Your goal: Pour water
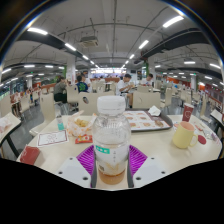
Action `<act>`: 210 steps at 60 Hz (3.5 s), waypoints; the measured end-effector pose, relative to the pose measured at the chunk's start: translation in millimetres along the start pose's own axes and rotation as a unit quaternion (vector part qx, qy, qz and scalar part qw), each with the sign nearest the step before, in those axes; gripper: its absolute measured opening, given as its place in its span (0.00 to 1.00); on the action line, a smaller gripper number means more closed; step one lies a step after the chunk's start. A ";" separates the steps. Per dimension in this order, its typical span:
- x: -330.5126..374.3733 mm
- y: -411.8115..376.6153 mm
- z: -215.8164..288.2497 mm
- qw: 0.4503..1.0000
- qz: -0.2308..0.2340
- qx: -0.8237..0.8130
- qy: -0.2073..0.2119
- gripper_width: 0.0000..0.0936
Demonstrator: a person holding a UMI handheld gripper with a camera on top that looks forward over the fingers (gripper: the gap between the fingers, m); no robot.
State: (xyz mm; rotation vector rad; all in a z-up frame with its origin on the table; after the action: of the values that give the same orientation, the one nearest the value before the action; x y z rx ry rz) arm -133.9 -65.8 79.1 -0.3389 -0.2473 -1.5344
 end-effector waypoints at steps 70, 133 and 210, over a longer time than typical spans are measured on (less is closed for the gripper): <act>-58.0 192.4 128.0 0.590 0.208 -0.775 -0.088 0.43; -40.7 515.2 51.2 0.998 -0.054 -0.034 0.015 0.44; 241.2 367.8 72.9 0.990 -0.101 -0.024 -0.099 0.91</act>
State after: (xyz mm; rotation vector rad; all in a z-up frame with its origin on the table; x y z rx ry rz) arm 243.5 -261.8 212.8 -0.5175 -0.4117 -1.7105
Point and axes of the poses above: the point between the fingertips, and its own axes, seen from behind it with the camera up: y to the right, z up, x backward, against the way the camera looks, the point moved 1 cm from there along x, backward, against the way the camera looks, and after that the axes turned 3 degrees about -x, right-handed, at the moved point
